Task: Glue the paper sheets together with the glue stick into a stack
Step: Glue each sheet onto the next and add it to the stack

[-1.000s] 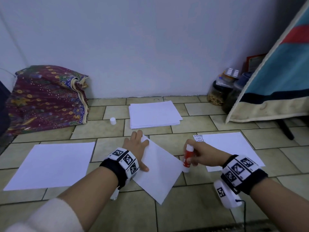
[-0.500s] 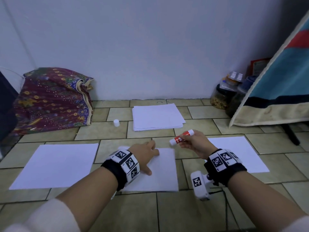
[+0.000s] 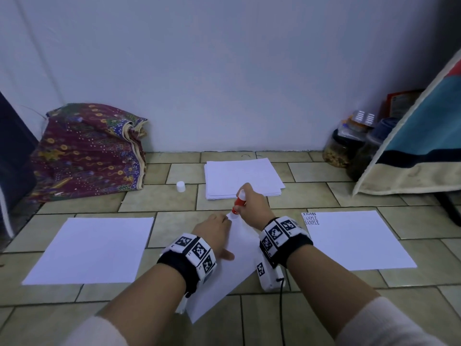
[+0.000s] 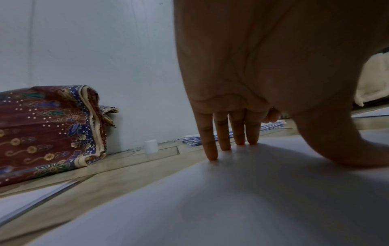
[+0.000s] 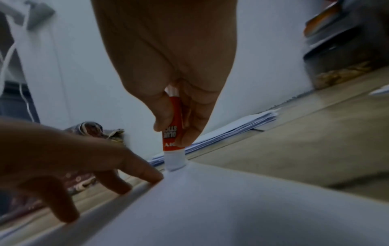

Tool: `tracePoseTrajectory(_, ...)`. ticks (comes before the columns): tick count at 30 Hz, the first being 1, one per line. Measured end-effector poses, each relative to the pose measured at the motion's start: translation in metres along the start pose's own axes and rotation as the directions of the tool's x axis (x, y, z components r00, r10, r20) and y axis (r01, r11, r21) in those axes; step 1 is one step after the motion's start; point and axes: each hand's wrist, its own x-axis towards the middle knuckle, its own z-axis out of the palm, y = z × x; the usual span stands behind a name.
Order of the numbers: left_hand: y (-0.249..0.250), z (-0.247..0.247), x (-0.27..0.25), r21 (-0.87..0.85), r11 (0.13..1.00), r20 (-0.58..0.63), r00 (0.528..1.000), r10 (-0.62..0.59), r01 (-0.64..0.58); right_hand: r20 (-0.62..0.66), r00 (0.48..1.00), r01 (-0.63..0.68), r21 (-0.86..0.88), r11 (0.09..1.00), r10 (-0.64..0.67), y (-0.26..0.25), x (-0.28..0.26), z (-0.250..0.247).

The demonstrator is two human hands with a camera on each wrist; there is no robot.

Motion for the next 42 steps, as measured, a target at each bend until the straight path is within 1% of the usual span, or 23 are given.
tracePoseTrajectory(4, 0.001, 0.000, 0.001, -0.008, 1.000, 0.004, 1.000, -0.018, 0.019, 0.115, 0.988, 0.117, -0.175, 0.978, -0.098, -0.004, -0.003, -0.006)
tracePoseTrajectory(7, 0.002, -0.001, 0.002, -0.001, 1.000, -0.002, 1.000, -0.028, 0.028, 0.179, 0.976, 0.165, -0.243, 0.956, -0.123, -0.003, -0.009, -0.012)
tracePoseTrajectory(11, -0.001, 0.002, 0.002, 0.003, 1.000, 0.003, 1.000, -0.021, 0.021, 0.219, 0.966, 0.196, -0.284, 0.939, -0.135, 0.006, -0.019, -0.019)
tracePoseTrajectory(15, -0.001, 0.002, 0.003, 0.016, 1.000, 0.003, 1.000, -0.016, 0.016, 0.275, 0.953, 0.204, -0.281, 0.938, -0.124, 0.015, -0.030, -0.028)
tracePoseTrajectory(18, 0.000, 0.001, 0.004, 0.029, 0.999, 0.012, 1.000, -0.014, 0.013, 0.333, 0.937, 0.215, -0.302, 0.929, -0.108, 0.020, -0.038, -0.038)
tracePoseTrajectory(22, 0.000, 0.000, 0.004, 0.049, 0.999, 0.008, 1.000, -0.002, 0.002, 0.405, 0.908, 0.240, -0.290, 0.927, -0.108, 0.030, -0.052, -0.053)
tracePoseTrajectory(24, 0.001, -0.001, 0.005, 0.061, 0.998, 0.032, 0.999, 0.028, -0.030, 0.427, 0.899, 0.241, -0.293, 0.925, -0.099, 0.036, -0.057, -0.058)
tracePoseTrajectory(27, 0.004, -0.006, 0.006, 0.122, 0.989, 0.098, 0.993, 0.068, -0.080, 0.431, 0.900, 0.229, -0.339, 0.913, -0.066, 0.044, -0.058, -0.065)
tracePoseTrajectory(28, 0.004, -0.007, 0.005, 0.147, 0.985, 0.116, 0.991, 0.068, -0.085, 0.421, 0.905, 0.210, -0.325, 0.922, -0.058, 0.044, -0.058, -0.068)
tracePoseTrajectory(29, 0.003, -0.009, 0.005, 0.168, 0.982, 0.129, 0.990, 0.062, -0.083, 0.393, 0.918, 0.171, -0.277, 0.946, -0.051, 0.045, -0.057, -0.072)
tracePoseTrajectory(31, 0.002, -0.011, 0.002, 0.190, 0.981, 0.123, 0.992, 0.023, -0.046, 0.264, 0.964, 0.052, -0.057, 0.997, -0.035, 0.044, -0.056, -0.080)
tracePoseTrajectory(33, 0.003, -0.011, -0.002, 0.199, 0.980, 0.064, 0.998, -0.028, 0.015, 0.105, 0.994, -0.027, 0.203, 0.979, 0.006, 0.041, -0.053, -0.085)
tracePoseTrajectory(35, 0.005, -0.010, -0.006, 0.198, 0.978, -0.006, 0.998, -0.067, 0.067, 0.022, 0.998, -0.062, 0.349, 0.935, 0.057, 0.036, -0.049, -0.085)
tracePoseTrajectory(36, 0.005, -0.008, -0.007, 0.180, 0.981, -0.036, 0.997, -0.062, 0.068, 0.008, 0.997, -0.069, 0.389, 0.919, 0.072, 0.034, -0.047, -0.083)
tracePoseTrajectory(38, 0.005, -0.002, -0.006, 0.100, 0.995, -0.075, 0.997, 0.015, -0.008, -0.002, 0.996, -0.079, 0.431, 0.899, 0.089, 0.030, -0.043, -0.075)
tracePoseTrajectory(40, 0.005, 0.001, -0.007, 0.047, 0.995, -0.053, 0.994, 0.093, -0.091, -0.004, 0.994, -0.095, 0.442, 0.892, 0.108, 0.028, -0.037, -0.064)
tracePoseTrajectory(42, 0.004, 0.002, -0.007, 0.064, 0.993, -0.017, 0.995, 0.099, -0.098, -0.003, 0.993, -0.108, 0.434, 0.894, 0.121, 0.028, -0.031, -0.052)
